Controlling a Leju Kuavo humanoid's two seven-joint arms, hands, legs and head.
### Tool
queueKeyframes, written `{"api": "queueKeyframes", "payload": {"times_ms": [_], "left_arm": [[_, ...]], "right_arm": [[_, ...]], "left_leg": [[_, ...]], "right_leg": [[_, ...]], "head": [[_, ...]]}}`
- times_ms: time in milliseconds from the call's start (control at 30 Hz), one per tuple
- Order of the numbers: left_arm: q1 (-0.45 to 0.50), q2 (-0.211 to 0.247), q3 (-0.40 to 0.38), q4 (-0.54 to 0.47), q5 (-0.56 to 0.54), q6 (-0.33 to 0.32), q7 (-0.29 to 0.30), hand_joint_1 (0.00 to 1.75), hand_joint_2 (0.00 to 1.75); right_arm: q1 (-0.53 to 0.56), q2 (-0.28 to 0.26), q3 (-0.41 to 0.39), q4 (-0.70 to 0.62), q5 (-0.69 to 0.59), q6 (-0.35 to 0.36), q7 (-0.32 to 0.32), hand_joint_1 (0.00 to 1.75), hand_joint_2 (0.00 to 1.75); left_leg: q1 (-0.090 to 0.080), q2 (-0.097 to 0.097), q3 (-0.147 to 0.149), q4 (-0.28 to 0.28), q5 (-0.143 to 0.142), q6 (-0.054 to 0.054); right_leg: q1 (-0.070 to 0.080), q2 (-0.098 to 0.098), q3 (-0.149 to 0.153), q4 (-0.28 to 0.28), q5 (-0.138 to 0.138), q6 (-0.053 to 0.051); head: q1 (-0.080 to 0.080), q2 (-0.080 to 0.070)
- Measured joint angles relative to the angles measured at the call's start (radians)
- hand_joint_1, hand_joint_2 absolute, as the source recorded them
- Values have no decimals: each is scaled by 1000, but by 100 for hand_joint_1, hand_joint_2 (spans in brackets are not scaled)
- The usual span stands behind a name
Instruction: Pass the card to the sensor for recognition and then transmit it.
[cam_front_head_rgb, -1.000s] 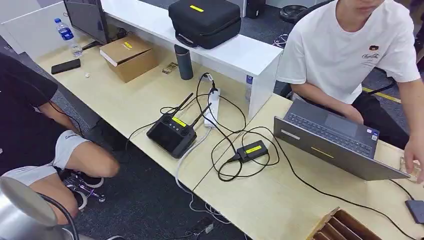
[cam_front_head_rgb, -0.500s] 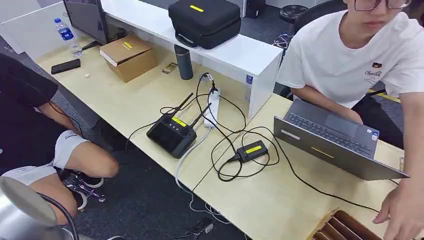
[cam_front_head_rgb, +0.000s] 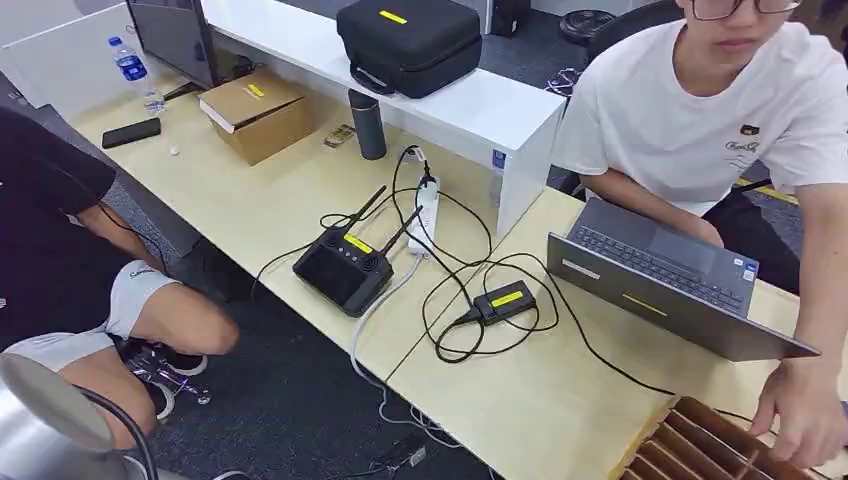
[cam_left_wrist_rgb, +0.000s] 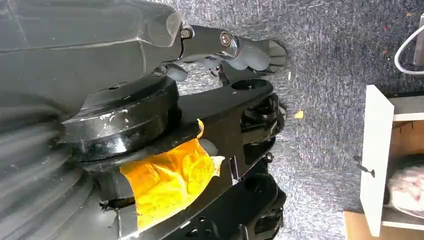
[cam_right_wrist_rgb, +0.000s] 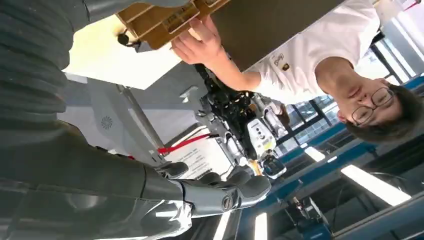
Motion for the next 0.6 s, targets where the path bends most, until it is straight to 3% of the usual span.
{"api": "queueKeyframes", "payload": {"times_ms": [400,600], "left_arm": [[0,0,0,0,-6,0,6,0,175],[-1,-2,0,0,-21,-3,17,0,175]], "right_arm": [[-26,-24,66,37,-17,1,40,0,175],[-80,-18,149,146,-39,2,50,0,175]], "left_leg": [[0,0,0,0,0,0],[0,1,0,0,0,0]], "right_leg": [[0,0,0,0,0,0],[0,1,0,0,0,0]], "head": [[0,0],[0,0]]}}
